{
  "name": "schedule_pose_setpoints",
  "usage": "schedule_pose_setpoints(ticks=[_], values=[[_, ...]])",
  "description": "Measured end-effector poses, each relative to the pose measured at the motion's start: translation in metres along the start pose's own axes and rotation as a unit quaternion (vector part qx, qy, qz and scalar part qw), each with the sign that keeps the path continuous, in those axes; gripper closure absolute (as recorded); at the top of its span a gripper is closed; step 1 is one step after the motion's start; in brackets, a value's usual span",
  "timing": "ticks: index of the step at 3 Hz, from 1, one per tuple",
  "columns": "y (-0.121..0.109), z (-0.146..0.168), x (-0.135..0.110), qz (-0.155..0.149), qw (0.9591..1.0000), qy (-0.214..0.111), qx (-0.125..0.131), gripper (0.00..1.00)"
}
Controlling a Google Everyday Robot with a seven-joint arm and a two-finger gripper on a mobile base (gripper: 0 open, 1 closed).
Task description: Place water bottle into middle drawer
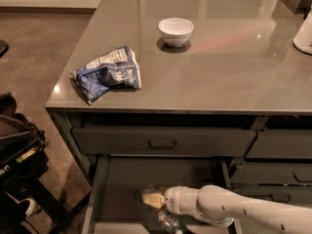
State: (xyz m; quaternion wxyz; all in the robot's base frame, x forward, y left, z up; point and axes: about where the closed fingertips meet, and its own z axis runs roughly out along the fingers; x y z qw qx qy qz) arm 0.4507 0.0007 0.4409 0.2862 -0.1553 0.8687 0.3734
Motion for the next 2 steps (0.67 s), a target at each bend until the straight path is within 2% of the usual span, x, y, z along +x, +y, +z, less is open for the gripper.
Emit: schedule_pose_setpoints(ticks=[1,2], values=[[0.0001,0.0000,0.0000,0.000,1.0000,0.000,0.000,0.00],[0.0001,0.0001,0.0000,0.000,1.0000,0.000,0.000,0.00]])
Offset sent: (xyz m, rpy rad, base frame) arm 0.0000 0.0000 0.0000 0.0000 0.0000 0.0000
